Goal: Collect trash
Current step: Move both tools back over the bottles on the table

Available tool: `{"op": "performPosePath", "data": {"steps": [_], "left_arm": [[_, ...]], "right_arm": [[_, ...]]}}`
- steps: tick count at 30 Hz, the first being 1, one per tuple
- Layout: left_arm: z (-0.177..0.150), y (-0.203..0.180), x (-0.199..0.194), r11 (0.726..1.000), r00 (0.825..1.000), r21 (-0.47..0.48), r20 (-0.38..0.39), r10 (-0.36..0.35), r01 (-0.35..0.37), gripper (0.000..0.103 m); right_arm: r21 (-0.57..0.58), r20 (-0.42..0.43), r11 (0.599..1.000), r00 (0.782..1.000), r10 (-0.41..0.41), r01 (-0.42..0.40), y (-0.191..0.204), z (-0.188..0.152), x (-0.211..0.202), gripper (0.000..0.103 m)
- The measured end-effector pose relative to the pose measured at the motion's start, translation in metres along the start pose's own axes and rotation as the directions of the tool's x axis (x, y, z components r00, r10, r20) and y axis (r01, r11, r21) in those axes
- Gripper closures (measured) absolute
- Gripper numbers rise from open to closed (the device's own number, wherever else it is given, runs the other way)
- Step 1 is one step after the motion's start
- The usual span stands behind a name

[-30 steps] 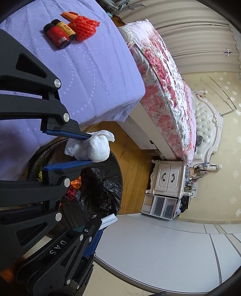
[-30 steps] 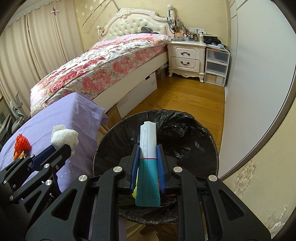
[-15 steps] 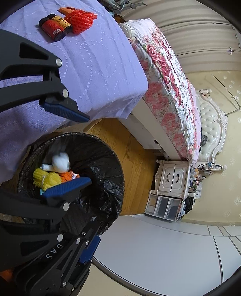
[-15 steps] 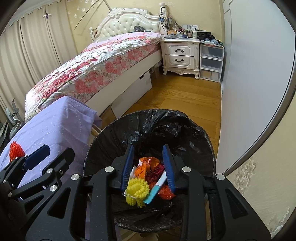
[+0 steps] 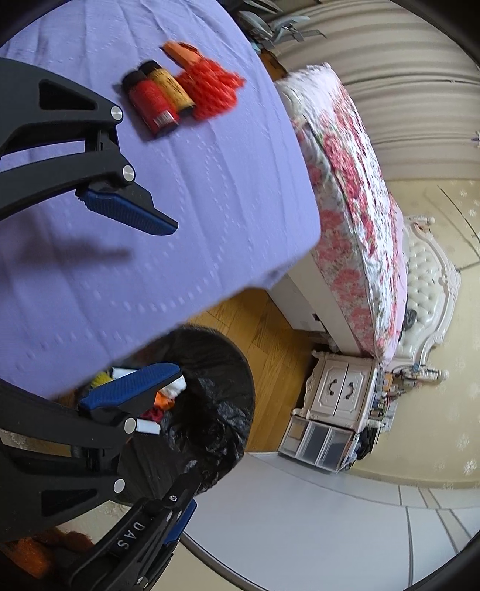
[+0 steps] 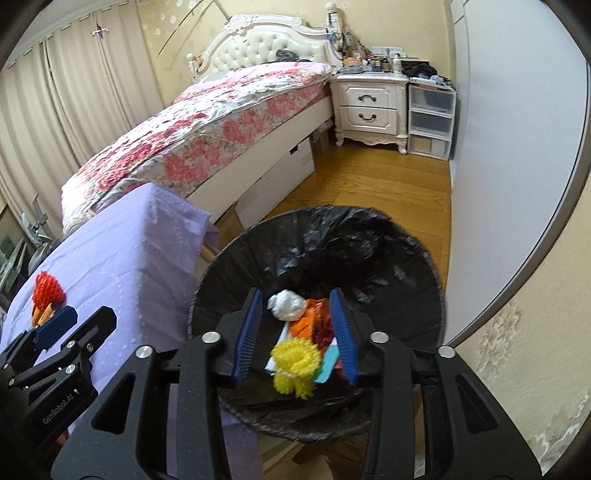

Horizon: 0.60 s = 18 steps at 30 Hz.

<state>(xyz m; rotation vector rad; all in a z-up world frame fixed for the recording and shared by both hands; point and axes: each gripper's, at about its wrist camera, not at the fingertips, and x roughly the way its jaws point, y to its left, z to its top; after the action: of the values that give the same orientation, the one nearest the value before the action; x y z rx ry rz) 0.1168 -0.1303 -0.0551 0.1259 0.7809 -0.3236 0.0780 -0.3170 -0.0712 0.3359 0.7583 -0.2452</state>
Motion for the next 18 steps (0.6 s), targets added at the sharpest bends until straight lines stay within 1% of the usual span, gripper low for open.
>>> {"op": "performPosePath", "data": {"steps": [5,9,14,18], "left_arm": [[-0.018,0.036,-0.015,0.998,0.999,-0.044,-0.019,0.04,-0.041,0.033],[-0.031,0.069,-0.03,0.992,0.996,-0.086,-0.022,0.09,-0.091,0.032],[-0.041,0.114,-0.041,0.975,0.988,-0.157,-0.029,0.152,-0.154,0.032],[-0.048,0.154,-0.047,0.954,0.978,-0.216,-0.043,0.202,-0.207,0.032]], "right_arm": [[-0.063,-0.016,0.997,0.999,0.05,-0.05,0.033,-0.01,-0.003,0.064],[-0.115,-0.022,0.989,0.995,0.093,-0.095,0.064,-0.013,-0.008,0.063],[-0.181,-0.045,0.973,0.989,0.138,-0.144,0.103,-0.019,-0.007,0.063],[-0.231,-0.078,0.956,0.983,0.166,-0.179,0.134,-0.027,-0.004,0.062]]}}
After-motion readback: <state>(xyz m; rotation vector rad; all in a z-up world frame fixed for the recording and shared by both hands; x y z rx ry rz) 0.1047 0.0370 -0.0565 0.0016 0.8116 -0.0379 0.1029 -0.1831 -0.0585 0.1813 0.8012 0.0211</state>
